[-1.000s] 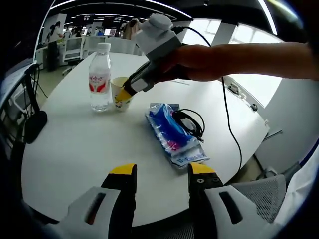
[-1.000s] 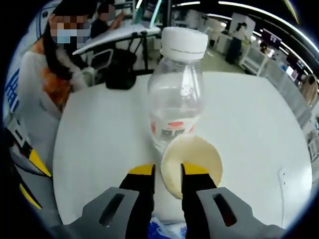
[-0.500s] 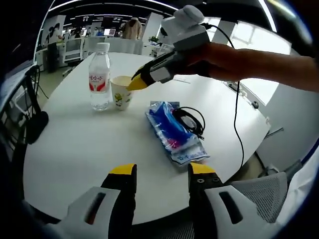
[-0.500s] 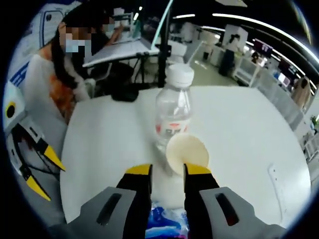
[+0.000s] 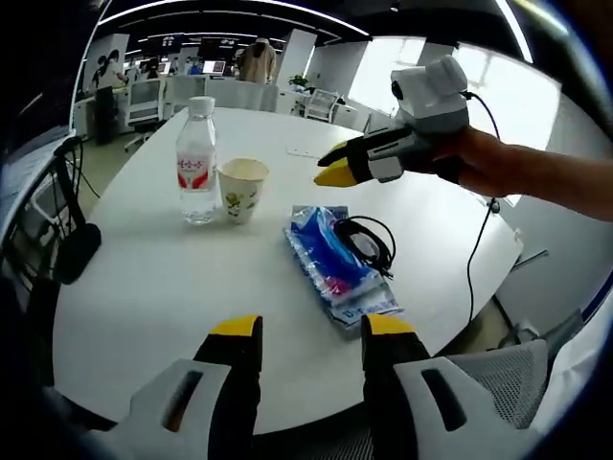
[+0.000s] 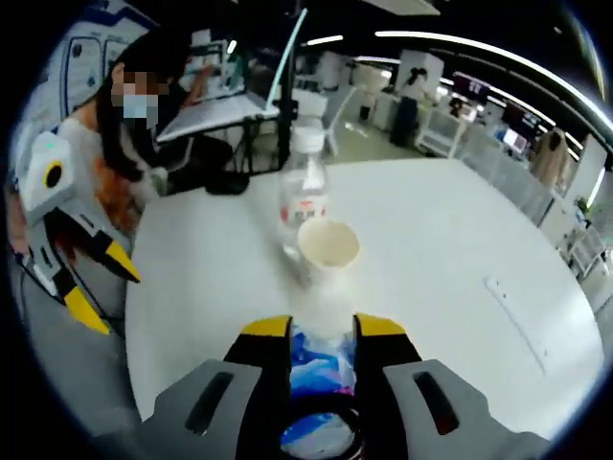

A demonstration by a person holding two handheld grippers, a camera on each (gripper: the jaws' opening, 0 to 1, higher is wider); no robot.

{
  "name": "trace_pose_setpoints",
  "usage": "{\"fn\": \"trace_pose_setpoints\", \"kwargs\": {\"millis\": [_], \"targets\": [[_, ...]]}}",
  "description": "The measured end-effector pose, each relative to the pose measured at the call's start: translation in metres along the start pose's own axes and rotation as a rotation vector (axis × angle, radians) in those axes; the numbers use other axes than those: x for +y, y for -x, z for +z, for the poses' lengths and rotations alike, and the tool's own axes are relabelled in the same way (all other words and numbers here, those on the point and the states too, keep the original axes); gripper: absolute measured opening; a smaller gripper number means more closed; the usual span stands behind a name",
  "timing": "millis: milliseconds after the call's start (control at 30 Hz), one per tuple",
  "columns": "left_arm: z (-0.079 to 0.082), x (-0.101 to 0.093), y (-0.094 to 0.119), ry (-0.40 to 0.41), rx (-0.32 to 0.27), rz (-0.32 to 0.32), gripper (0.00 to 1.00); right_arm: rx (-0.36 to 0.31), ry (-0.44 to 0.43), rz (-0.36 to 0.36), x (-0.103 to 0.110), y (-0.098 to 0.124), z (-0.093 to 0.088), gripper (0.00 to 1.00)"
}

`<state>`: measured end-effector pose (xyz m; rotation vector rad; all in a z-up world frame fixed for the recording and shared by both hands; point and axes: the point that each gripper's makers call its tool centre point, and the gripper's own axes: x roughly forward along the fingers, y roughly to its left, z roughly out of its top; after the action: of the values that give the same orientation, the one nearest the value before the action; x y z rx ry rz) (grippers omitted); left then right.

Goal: Arrange the tabletop items into an orderly group along one side of the table until the central work area is clear of visible clutter.

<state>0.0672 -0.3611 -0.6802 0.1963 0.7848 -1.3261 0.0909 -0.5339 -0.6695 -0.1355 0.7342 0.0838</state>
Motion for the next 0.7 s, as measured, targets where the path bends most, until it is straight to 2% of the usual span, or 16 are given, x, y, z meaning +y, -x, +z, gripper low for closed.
{"fn": "trace_pose_setpoints", "kwargs": {"millis": [200, 333, 500, 567, 700], "targets": [[0.007, 0.002, 0.003, -0.007, -0.007, 0.002, 0.40, 0.046, -0.092, -0.056, -0.008, 0.028, -0.054, 0.22], [0.008, 0.003, 0.003, -0.007, -0.005, 0.008, 0.40, 0.061, -0.166, -0.098, -0.015, 0.044, -0.082, 0.22], [0.010, 0.002, 0.002, -0.004, -0.006, 0.007, 0.40, 0.069, -0.262, -0.132, -0.018, 0.054, -0.108, 0.22], [0.010, 0.000, 0.002, -0.005, -0.005, 0.006, 0.40, 0.065, -0.289, -0.143, -0.019, 0.056, -0.113, 0.21], [0.010, -0.004, 0.003, -0.003, -0.004, 0.006, 0.40, 0.042, -0.400, -0.177, -0.017, 0.063, -0.129, 0.21]]}}
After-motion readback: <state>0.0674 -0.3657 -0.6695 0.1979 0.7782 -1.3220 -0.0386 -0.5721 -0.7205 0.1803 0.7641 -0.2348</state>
